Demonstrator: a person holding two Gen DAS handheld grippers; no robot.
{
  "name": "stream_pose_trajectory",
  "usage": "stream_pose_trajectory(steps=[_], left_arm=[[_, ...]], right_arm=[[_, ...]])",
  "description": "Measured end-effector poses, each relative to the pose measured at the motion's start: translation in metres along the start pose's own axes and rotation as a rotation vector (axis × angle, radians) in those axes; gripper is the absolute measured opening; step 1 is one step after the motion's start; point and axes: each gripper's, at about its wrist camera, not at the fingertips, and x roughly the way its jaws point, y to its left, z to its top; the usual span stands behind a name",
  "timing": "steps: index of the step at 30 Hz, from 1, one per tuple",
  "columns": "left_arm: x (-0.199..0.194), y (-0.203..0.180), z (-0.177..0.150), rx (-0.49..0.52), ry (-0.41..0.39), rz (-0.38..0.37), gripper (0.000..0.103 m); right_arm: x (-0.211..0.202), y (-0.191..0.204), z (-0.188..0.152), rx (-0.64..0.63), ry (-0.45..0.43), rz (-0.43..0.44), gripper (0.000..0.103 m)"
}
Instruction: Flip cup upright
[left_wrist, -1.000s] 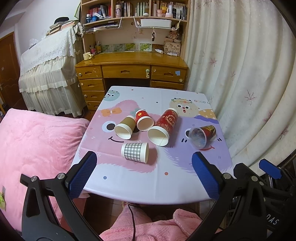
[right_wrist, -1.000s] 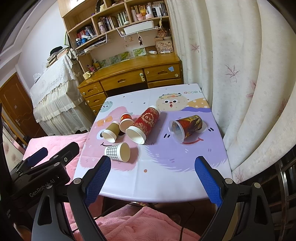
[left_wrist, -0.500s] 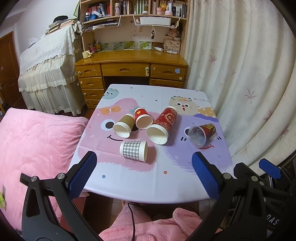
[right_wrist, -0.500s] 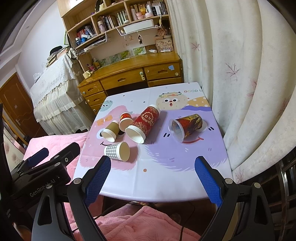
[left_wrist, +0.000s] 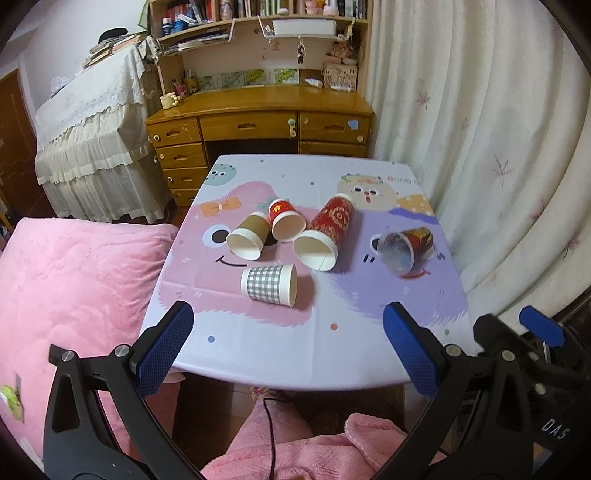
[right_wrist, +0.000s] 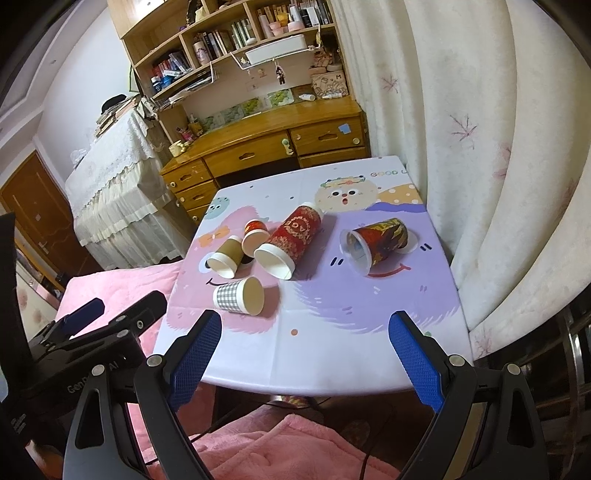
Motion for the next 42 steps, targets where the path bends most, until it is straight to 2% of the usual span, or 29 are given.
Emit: stream_pose_trajectory(steps=[8,13,16,24,31,37,42], left_arm=[[0.003,-0.009,0.009,0.079,0.020,0.001,0.102],[0.013,-0.012,0.016,0.058,0.062,-0.040,0.102],[0.023,-0.007,0.020,0.001,0.108,-0.091,0.102],[0.066,0.000,0.016,-0.134,0.268,-0.178,0.101],[0.089,-0.014,0.022,-0.132,0.320,-0.195,0.101],[0.105,-0.023,0.035,-0.126,0.342,-0.224,0.101],[0.143,-0.036,0.047,-0.120,0.455,-0.297,0.101]], right_arm=[[0.001,-0.008,0.003,0.045,-0.012,0.031,0.093],[0.009,-0.012,0.007,0.032,-0.020,0.006,0.093],[0.014,-0.015,0.009,0.016,-0.004,-0.006,0.093],[0.024,-0.028,0.012,-0.081,0.033,-0.068,0.093],[0.036,-0.047,0.019,-0.171,0.051,-0.133,0.093],[0.069,-0.058,0.034,-0.323,0.115,-0.229,0.093],[0.100,-0.070,0.050,-0.399,0.155,-0.237,0.093]])
